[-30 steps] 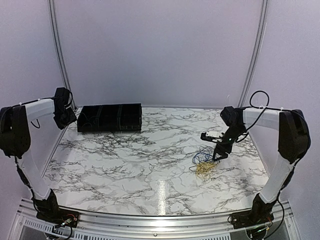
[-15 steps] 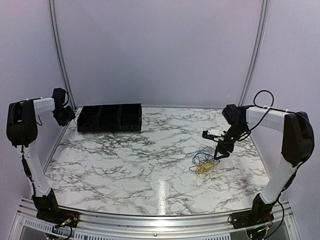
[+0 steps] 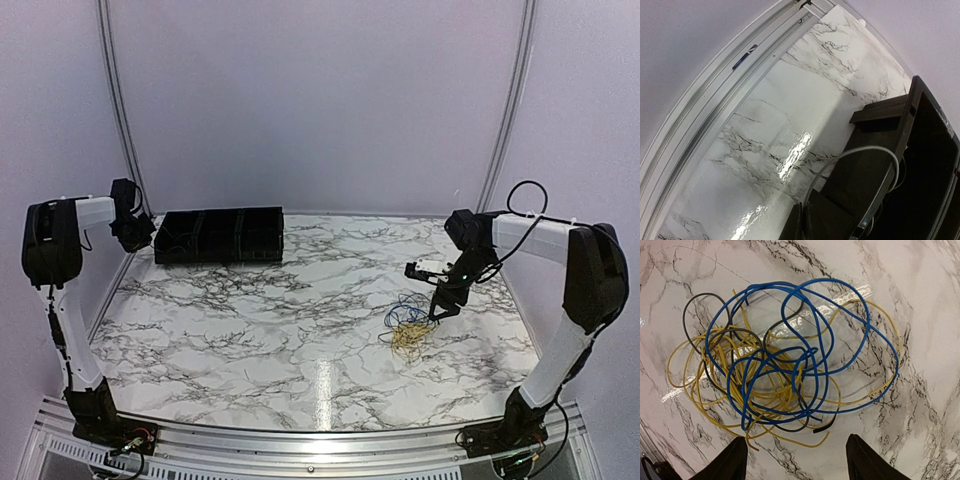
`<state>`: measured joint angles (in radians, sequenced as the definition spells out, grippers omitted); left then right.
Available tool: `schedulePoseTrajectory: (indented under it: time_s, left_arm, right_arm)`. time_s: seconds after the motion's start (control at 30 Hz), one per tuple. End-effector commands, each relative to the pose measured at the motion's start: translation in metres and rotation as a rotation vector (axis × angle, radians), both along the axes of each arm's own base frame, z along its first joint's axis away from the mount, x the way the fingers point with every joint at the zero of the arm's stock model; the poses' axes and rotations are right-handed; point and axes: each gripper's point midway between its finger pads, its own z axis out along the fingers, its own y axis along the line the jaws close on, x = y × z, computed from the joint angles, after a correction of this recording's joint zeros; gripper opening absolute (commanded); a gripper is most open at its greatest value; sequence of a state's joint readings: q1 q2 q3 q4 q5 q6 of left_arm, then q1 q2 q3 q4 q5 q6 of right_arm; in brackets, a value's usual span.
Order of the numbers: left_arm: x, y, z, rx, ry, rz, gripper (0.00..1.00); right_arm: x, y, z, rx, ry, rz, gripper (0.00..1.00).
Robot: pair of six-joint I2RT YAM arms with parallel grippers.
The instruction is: Untangle the cables
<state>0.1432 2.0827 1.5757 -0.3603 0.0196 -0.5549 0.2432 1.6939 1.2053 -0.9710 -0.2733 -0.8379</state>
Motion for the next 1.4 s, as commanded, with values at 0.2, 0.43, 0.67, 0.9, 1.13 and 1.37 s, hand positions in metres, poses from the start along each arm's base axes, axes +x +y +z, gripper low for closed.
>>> schedulePoseTrajectory:
  time_s: [0.2, 0.43, 0.67, 0.9, 1.13, 1.37]
  left_arm:
    - [0.018, -0.016, 0.053, 0.003, -0.149, -0.046, 0.00]
    - [0.033, -0.048, 0.064, -0.013, -0.205, -0.105, 0.00]
    - [0.043, -0.072, 0.038, -0.021, -0.170, -0.138, 0.00]
    - [0.046, -0.072, 0.005, 0.009, -0.110, -0.139, 0.00]
    - [0.043, -0.099, -0.006, -0.010, -0.087, -0.208, 0.10]
    - [0.034, -0.093, 0.052, 0.031, -0.154, -0.186, 0.41]
  right_arm:
    - [-0.003, 0.000, 0.002, -0.009, 0.007, -0.002, 0.67]
    - [0.001, 0.002, 0.001, -0.008, 0.008, 0.003, 0.66]
    - [-0.001, 0.003, 0.003, -0.005, 0.008, 0.004, 0.66]
    - [-0.008, 0.001, 0.002, -0.005, 0.014, 0.003, 0.66]
    - [-0.009, 0.001, 0.001, -0.005, 0.014, 0.001, 0.66]
    - [-0.002, -0.002, 0.013, 0.014, -0.010, -0.024, 0.66]
